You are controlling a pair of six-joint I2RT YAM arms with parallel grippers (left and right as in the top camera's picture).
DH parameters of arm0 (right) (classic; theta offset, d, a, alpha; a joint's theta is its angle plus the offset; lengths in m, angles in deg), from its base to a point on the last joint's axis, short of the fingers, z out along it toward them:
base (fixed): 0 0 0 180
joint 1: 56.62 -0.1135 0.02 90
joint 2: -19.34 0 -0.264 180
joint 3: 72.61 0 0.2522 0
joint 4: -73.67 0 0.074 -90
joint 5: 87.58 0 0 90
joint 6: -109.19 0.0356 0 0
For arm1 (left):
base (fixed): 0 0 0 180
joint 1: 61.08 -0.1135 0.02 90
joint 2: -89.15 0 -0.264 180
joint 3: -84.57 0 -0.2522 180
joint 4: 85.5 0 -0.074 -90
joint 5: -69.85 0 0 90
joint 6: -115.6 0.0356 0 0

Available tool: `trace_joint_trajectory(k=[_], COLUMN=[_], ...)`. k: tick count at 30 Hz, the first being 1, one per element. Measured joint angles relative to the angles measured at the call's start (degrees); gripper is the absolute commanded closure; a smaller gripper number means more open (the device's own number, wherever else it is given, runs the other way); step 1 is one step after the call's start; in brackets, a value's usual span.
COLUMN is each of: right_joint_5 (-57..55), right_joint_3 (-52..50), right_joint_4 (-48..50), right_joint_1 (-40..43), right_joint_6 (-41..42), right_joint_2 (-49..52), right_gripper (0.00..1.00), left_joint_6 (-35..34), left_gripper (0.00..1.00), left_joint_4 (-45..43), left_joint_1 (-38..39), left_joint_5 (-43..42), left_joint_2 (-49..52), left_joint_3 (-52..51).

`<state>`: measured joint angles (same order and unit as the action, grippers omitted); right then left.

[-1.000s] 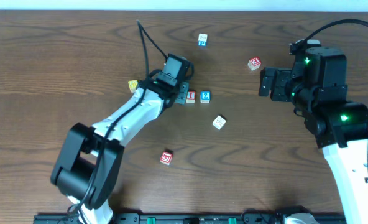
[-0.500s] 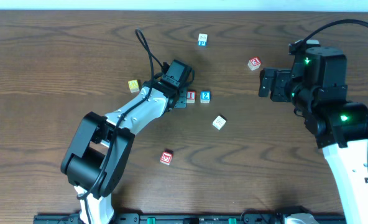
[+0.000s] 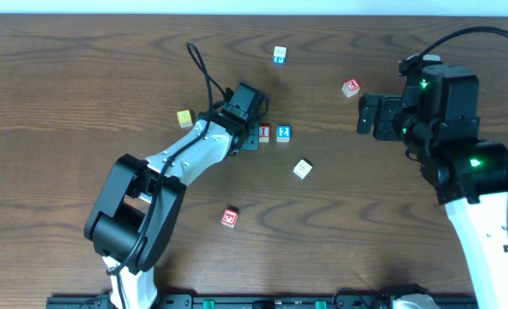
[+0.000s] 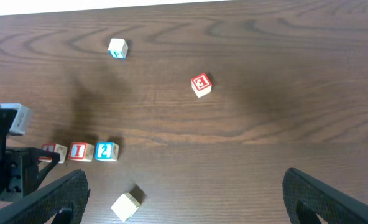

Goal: Spell out Ai2
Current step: 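Carry the 'A' block and place it left of the 'I' block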

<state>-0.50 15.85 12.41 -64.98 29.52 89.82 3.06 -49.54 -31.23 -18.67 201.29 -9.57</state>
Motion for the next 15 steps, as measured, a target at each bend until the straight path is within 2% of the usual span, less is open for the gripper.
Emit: trace_joint_trajectory(k=[6, 15], right_joint_5=[0.02, 0.0], right_joint_3=[0.0, 0.0], right_joint_4=[0.0, 0.0], right_joint_1=[0.0, 0.0], right_joint_6=[-0.11, -0.13], right_joint_2=[0.0, 0.0], right_gripper=[0.01, 0.01], left_joint_6=[0.48, 0.5], left_gripper=[0.63, 0.58], left_joint_4=[0.0, 0.02], left_joint_1=[0.0, 0.0], left_joint_5=[-0.02, -1.07], left_joint_2=[0.0, 0.0], left_joint_3=[0.0, 0.0])
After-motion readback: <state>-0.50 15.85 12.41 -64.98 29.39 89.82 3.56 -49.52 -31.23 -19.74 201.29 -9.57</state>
